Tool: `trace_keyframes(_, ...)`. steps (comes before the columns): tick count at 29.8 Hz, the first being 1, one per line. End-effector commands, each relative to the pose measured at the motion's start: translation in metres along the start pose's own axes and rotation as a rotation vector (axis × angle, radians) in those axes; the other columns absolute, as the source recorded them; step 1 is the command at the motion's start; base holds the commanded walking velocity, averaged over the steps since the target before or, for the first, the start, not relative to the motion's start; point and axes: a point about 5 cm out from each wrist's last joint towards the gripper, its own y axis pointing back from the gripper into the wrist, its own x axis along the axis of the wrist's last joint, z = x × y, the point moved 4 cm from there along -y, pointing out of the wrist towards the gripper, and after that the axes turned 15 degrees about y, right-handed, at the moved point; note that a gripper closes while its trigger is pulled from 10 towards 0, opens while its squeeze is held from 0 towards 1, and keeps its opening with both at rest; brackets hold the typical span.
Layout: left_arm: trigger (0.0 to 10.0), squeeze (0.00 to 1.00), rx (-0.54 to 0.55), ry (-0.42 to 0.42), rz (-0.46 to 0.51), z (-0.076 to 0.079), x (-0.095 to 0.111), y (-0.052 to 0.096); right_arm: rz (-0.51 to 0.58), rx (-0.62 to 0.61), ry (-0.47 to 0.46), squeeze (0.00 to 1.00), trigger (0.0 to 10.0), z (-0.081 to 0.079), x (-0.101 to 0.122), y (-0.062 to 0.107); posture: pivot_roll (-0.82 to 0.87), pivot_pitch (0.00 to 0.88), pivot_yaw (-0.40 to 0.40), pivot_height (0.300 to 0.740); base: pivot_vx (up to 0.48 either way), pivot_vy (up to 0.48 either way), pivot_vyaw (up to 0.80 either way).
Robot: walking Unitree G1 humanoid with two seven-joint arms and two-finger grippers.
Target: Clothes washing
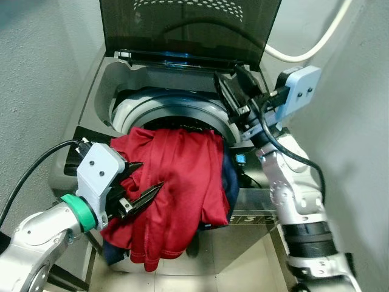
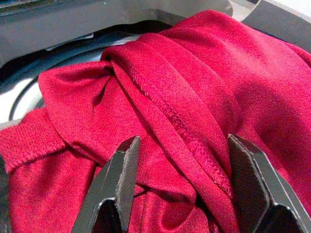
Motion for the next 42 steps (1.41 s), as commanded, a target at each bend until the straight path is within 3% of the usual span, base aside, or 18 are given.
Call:
trace_keyframes(1, 10.0, 0.0, -0.006, 0.068, -0.064, 0.0, -0.016, 0.0, -0.001, 0.077, -0.008, 0.0, 10.0, -0.001, 0.001, 0.008, 0.15, 0.12, -0.062, 0.74, 0.0, 0.0, 0.0)
trace_keyframes(8, 10.0, 0.0, -0.033, 0.124, -0.068, 0.003, -0.018, -0.003, -0.045, 0.275, 0.002, 0.0, 10.0, 0.006, 0.012, 0.035, 0.14, 0.117, -0.053, 0.74, 0.0, 0.0, 0.0)
trace_keyframes(11, 10.0, 0.0, -0.032, 0.112, -0.087, 0.002, -0.02, -0.005, -0.078, 0.384, 0.015, 0.0, 10.0, -0.001, 0.015, 0.047, 0.13, 0.119, -0.041, 0.74, 0.0, 0.0, 0.0)
trace_keyframes(12, 9.1, 0.0, -0.027, 0.104, -0.095, 0.001, -0.021, -0.005, -0.091, 0.427, 0.018, 0.0, 10.0, -0.006, 0.015, 0.051, 0.12, 0.12, -0.039, 0.74, 0.0, 0.0, 0.0)
trace_keyframes(13, 5.4, 0.0, -0.023, 0.095, -0.104, 0.0, -0.023, -0.006, -0.095, 0.471, 0.009, 0.0, 10.0, -0.013, 0.016, 0.054, 0.12, 0.121, -0.036, 0.74, 0.0, 0.0, 0.0)
trace_keyframes(15, 5.4, 0.0, -0.021, 0.089, -0.108, -0.001, -0.023, -0.006, -0.096, 0.495, 0.001, 0.0, 10.0, -0.018, 0.016, 0.055, 0.12, 0.121, -0.036, 0.74, 0.0, 0.0, 0.0)
trace_keyframes(16, 0.0, 0.0, -0.015, 0.088, -0.11, -0.002, -0.024, -0.007, -0.091, 0.536, -0.019, 0.0, 10.0, -0.026, 0.017, 0.056, 0.12, 0.123, -0.032, 0.74, 0.0, 0.0, 0.0)
trace_keyframes(18, 0.0, 0.0, -0.011, 0.088, -0.11, -0.003, -0.024, -0.007, -0.088, 0.563, -0.032, 0.0, 10.0, -0.032, 0.017, 0.057, 0.12, 0.123, -0.032, 0.74, 0.0, 0.0, 0.0)
trace_keyframes(21, 0.0, 0.0, -0.005, 0.091, -0.105, -0.004, -0.021, -0.008, -0.158, 0.702, -0.011, 0.0, 10.0, -0.065, 0.001, 0.063, 0.12, 0.126, -0.028, 0.74, 0.0, 0.0, 0.0)
trace_keyframes(25, 0.0, 0.0, -0.001, 0.089, -0.094, -0.005, -0.018, -0.008, -0.217, 0.741, 0.098, 0.0, 10.0, -0.073, -0.014, 0.065, 0.12, 0.128, -0.032, 0.74, 0.0, 0.0, 0.0)
trace_keyframes(36, 0.0, 0.0, -0.011, 0.089, -0.033, -0.003, -0.006, -0.009, -0.236, 0.741, 0.244, 0.0, 10.0, -0.081, -0.025, 0.058, 0.13, 0.128, -0.039, 0.74, 0.0, 0.0, 0.0)
trace_keyframes(37, 1.1, 0.0, -0.024, 0.097, -0.013, -0.001, -0.002, -0.009, -0.238, 0.748, 0.25, 0.0, 10.0, -0.083, -0.026, 0.059, 0.13, 0.128, -0.04, 0.74, 0.0, 0.0, 0.0)
trace_keyframes(39, 1.1, 0.0, -0.024, 0.097, -0.013, -0.001, -0.002, -0.009, -0.238, 0.748, 0.25, 0.0, 10.0, -0.083, -0.026, 0.059, 0.13, 0.128, -0.04, 0.74, 0.0, 0.0, 0.0)
trace_keyframes(40, 10.0, 0.0, -0.04, 0.101, 0.013, 0.002, 0.004, -0.008, -0.242, 0.765, 0.256, 0.0, 5.9, -0.087, -0.028, 0.06, 0.13, 0.129, -0.04, 0.74, 0.0, 0.0, 0.0)
trace_keyframes(41, 10.0, 0.0, -0.04, 0.101, 0.013, 0.002, 0.004, -0.008, -0.242, 0.765, 0.256, 0.0, 5.9, -0.087, -0.028, 0.06, 0.13, 0.129, -0.04, 0.74, 0.0, 0.0, 0.0)
trace_keyframes(42, 10.0, 0.0, -0.053, 0.099, 0.036, 0.004, 0.009, -0.008, -0.245, 0.783, 0.261, 0.0, 0.0, -0.092, -0.031, 0.062, 0.13, 0.13, -0.041, 0.74, 0.0, 0.0, 0.0)
